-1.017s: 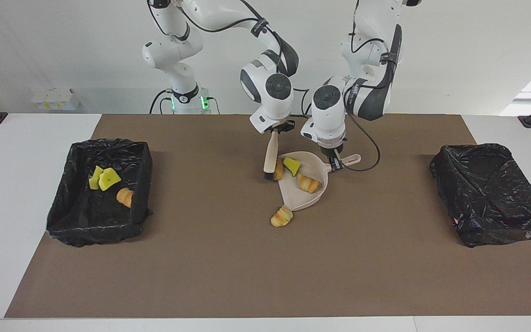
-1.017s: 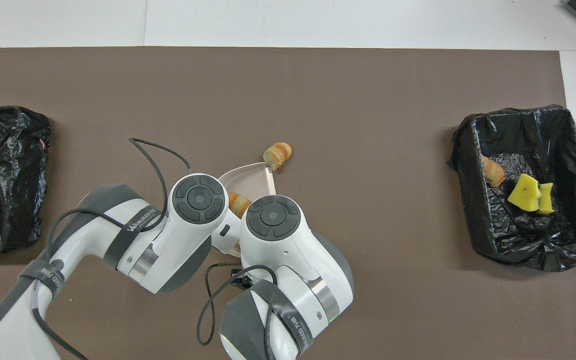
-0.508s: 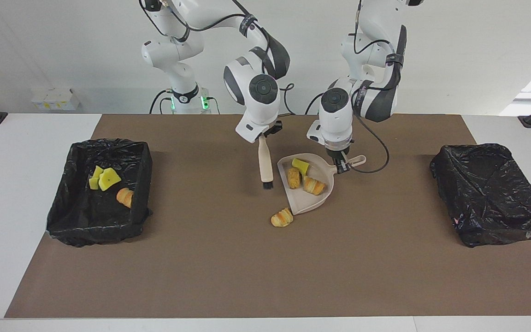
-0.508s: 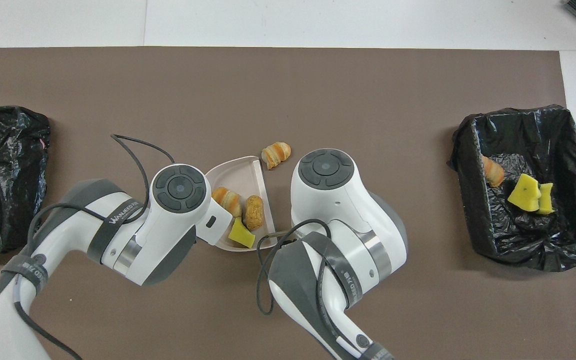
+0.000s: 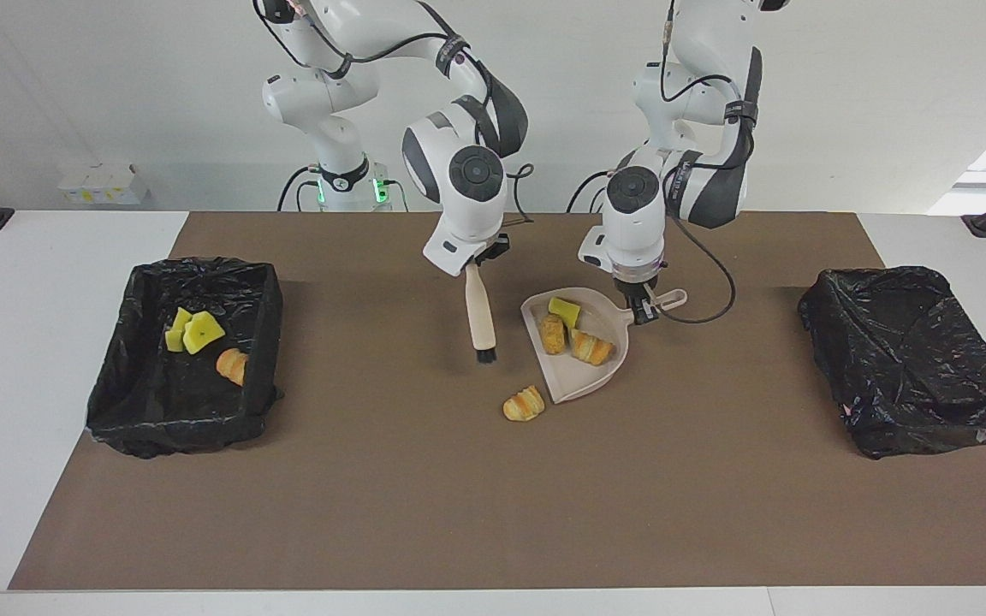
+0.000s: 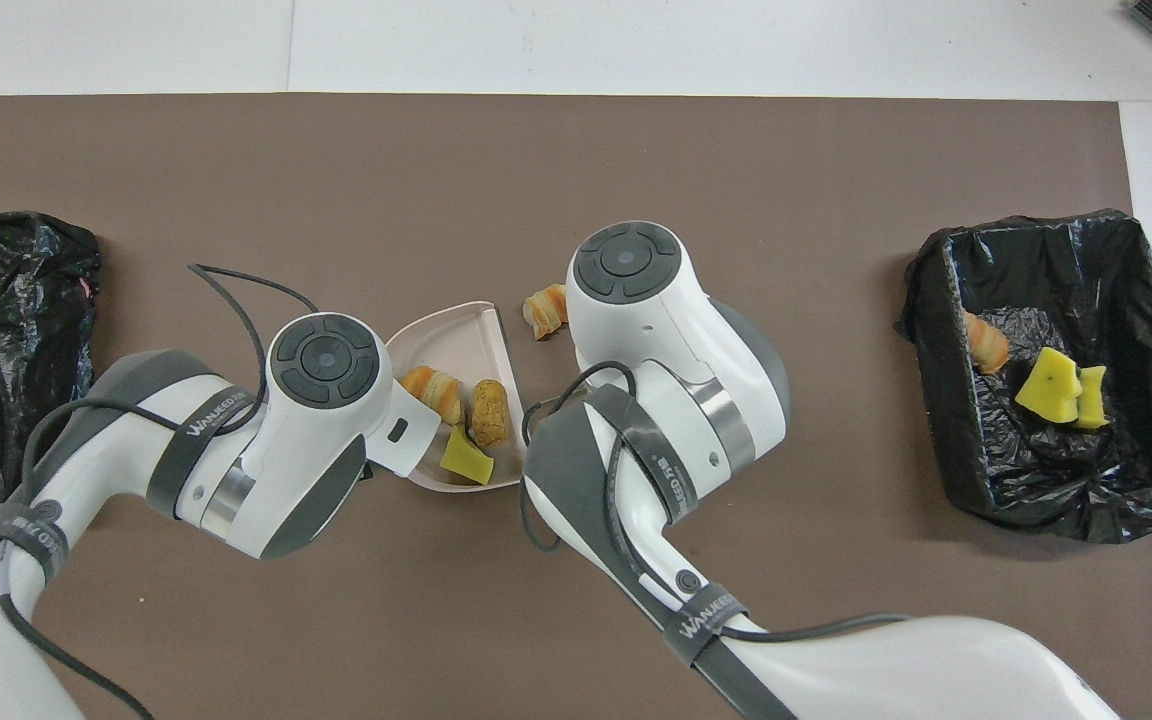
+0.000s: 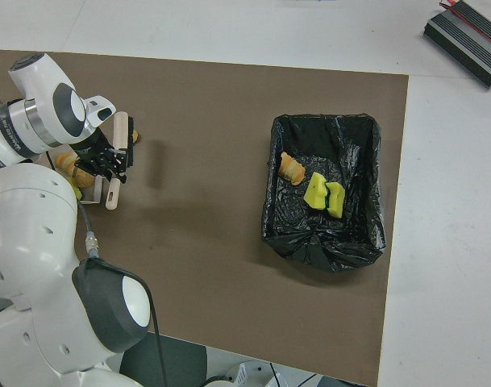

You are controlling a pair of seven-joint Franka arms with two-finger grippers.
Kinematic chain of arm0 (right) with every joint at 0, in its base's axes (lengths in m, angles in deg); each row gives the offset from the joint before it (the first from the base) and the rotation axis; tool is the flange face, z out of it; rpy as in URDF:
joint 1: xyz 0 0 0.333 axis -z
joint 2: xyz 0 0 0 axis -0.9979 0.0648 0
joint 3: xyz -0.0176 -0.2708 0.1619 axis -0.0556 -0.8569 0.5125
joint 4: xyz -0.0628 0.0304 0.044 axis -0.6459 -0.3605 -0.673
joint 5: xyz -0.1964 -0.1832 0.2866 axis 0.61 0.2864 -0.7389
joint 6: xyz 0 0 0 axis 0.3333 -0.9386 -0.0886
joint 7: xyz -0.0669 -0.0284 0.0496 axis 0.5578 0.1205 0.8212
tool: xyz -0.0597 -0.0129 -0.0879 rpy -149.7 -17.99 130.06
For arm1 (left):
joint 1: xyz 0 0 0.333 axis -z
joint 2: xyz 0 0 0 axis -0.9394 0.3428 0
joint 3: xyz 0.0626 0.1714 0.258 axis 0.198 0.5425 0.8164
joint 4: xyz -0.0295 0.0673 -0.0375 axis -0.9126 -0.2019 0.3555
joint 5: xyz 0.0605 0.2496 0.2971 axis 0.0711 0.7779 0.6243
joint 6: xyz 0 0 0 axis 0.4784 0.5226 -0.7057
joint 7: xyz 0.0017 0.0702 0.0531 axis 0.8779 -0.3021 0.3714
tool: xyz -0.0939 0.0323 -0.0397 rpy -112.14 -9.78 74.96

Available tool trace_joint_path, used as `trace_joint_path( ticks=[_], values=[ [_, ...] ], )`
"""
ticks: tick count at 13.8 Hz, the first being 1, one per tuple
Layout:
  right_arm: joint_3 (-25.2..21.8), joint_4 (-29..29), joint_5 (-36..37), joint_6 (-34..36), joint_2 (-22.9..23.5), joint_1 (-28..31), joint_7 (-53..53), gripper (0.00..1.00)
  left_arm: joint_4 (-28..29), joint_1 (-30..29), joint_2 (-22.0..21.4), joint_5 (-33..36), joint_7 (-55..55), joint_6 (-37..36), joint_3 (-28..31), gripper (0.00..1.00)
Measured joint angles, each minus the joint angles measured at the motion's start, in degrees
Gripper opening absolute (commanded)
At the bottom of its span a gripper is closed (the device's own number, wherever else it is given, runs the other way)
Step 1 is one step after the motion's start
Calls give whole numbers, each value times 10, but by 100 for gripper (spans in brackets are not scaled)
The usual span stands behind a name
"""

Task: Sweep and dump trash in bin
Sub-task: 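Brush the remaining crumbs into the dustpan with the right gripper, then sweep the last crumbs into the dustpan with the right gripper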

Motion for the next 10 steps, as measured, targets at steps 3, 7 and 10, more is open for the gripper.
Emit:
trace_joint_path(
  ticks=[3,7,10],
  values=[
    [-1,-70,21,1,67,10,2,0,0,-20,0,0,0,1,1,0],
    [3,-110,26,1,111,10,7,0,0,-33,0,0,0,1,2,0],
    [25,-119,25,1,122,0,7,0,0,-36,0,0,1,0,2,0]
  ],
)
